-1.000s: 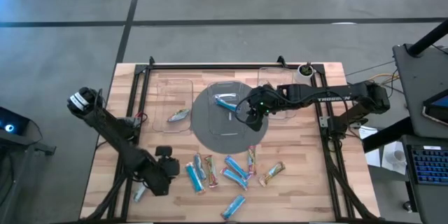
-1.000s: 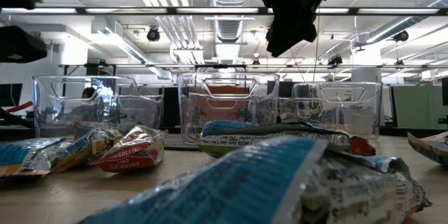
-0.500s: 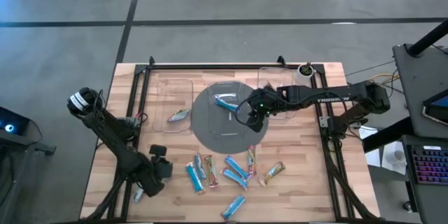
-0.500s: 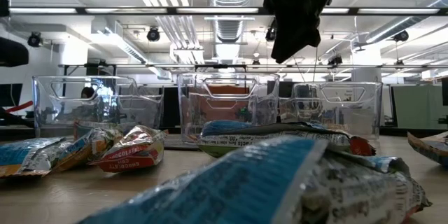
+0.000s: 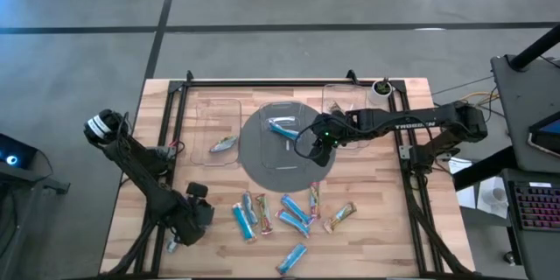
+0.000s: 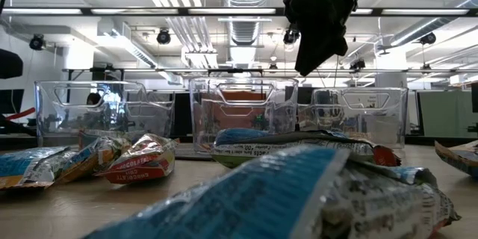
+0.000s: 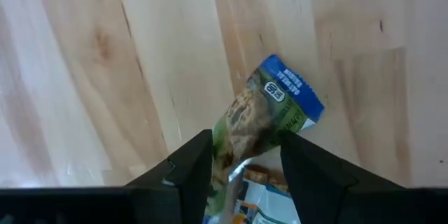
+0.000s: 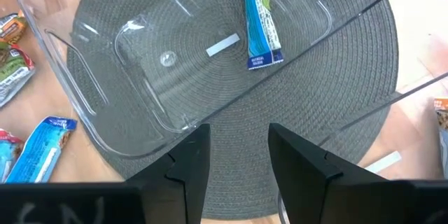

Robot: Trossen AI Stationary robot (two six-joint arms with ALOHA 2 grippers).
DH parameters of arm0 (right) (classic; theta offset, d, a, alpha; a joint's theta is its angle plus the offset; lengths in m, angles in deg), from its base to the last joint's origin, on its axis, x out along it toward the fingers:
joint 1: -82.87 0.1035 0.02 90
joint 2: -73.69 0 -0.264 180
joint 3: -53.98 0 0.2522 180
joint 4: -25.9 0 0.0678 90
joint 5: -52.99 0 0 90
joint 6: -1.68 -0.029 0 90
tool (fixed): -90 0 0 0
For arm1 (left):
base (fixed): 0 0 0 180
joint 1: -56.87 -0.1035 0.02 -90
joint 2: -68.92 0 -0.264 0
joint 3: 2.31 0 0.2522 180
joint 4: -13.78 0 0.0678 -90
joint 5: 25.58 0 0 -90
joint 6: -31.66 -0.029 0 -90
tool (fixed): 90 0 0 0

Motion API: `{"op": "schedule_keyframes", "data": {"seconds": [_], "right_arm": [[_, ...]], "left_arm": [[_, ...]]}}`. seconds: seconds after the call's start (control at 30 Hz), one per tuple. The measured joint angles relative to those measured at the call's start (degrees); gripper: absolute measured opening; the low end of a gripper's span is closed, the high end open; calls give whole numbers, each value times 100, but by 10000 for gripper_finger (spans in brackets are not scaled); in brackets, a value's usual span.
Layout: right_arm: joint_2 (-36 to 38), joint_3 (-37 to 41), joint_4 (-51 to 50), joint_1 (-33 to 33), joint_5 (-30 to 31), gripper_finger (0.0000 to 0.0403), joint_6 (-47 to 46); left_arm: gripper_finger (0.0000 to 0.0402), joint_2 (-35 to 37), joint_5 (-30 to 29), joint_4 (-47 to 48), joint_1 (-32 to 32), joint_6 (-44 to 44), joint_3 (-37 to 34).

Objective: Pick and place Granola Bars by type
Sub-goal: Put the blue granola bar into the middle transparent bin

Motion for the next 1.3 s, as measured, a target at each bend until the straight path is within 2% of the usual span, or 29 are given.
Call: {"op": "schedule_keyframes", "data": {"seconds": [0.23, 0.6, 0.9, 1.0, 1.3], "right_arm": [[2, 0, 13, -2, 0, 134, 0], [1, 0, 51, 1, 144, 134, 7], [23, 4, 824, -15, 155, 134, -33], [117, 4, 1335, -15, 157, 134, -39], [683, 4, 1913, -11, 298, 134, 106]], "left_arm": [[152, 9, 265, -551, 0, -1, -375], [149, -2, 272, -542, -39, 357, -426], [99, -2, 257, -680, -436, 1168, -450], [81, 21, 18, -794, -555, 1358, -428], [63, 737, -4, -1106, -915, 2257, -195]]}}
